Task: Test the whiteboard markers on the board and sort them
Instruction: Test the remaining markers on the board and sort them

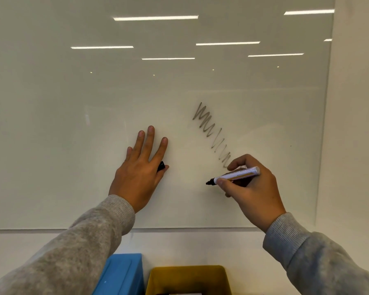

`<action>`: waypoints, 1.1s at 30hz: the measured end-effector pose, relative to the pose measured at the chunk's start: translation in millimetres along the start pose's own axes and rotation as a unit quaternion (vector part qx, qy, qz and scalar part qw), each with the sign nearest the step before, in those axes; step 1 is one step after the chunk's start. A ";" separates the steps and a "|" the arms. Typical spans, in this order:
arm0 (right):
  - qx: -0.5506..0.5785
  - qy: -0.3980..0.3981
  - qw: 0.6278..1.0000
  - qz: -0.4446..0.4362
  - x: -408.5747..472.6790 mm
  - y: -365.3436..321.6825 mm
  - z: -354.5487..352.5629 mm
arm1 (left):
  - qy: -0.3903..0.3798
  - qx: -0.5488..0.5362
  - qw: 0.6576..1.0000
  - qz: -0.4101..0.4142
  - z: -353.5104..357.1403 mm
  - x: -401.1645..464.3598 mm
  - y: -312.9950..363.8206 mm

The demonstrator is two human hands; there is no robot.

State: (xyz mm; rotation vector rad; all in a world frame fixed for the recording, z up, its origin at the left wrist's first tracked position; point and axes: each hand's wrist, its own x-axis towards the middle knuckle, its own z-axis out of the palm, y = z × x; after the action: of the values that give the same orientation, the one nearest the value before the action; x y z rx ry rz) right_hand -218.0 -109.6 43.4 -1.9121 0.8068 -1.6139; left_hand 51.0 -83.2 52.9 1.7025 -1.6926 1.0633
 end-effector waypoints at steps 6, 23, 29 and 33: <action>0.123 0.012 0.989 0.081 -31.1 -1.3 2.5 | -0.053 -0.052 0.997 0.001 -9.5 -18.8 6.2; 0.202 -0.043 0.946 0.252 -138.5 45.0 5.3 | -0.269 -0.450 0.822 -0.220 -20.6 -197.9 65.6; 0.242 -0.034 0.918 0.314 -148.2 51.7 10.5 | -0.300 -0.627 0.603 -0.390 -31.0 -217.1 69.9; 0.267 -0.037 0.903 0.334 -149.9 53.6 15.5 | -0.316 -0.608 0.619 -0.384 -35.4 -220.3 68.6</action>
State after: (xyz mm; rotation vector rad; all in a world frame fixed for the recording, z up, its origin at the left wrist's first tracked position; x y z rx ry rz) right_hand -226.7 -39.1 -99.9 -1.1254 0.7685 -1.1573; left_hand -4.0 67.2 -116.9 1.4456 -1.1252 -1.0511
